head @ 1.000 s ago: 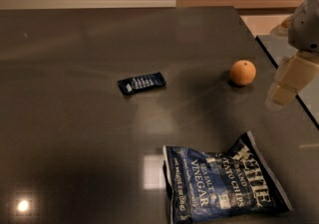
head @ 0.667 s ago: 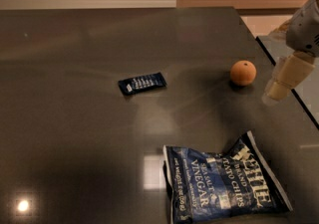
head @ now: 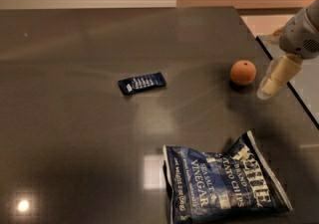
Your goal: Pick orange
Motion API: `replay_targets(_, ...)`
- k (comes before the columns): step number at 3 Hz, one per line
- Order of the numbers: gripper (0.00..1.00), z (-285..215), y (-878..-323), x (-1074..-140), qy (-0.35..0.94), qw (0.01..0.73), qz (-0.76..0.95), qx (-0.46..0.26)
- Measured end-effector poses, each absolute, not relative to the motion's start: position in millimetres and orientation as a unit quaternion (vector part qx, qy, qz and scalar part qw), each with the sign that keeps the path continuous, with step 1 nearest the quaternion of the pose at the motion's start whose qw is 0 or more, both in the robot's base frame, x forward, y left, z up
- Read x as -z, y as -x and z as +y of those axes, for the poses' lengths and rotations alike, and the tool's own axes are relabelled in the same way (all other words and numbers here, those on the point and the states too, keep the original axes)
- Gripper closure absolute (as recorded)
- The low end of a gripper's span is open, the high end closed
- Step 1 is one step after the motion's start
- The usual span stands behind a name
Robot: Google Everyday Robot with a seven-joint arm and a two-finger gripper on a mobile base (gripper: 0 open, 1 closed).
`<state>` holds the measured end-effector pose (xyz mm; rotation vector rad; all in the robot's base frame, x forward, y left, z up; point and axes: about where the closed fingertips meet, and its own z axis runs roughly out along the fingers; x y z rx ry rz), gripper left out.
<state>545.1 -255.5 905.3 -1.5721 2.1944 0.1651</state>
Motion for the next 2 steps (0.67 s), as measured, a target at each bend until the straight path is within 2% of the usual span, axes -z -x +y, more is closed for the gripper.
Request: replay_targets(2,0.00,-259.3,-577.3,-865.9,0.563,0.210,0.795,-0.085)
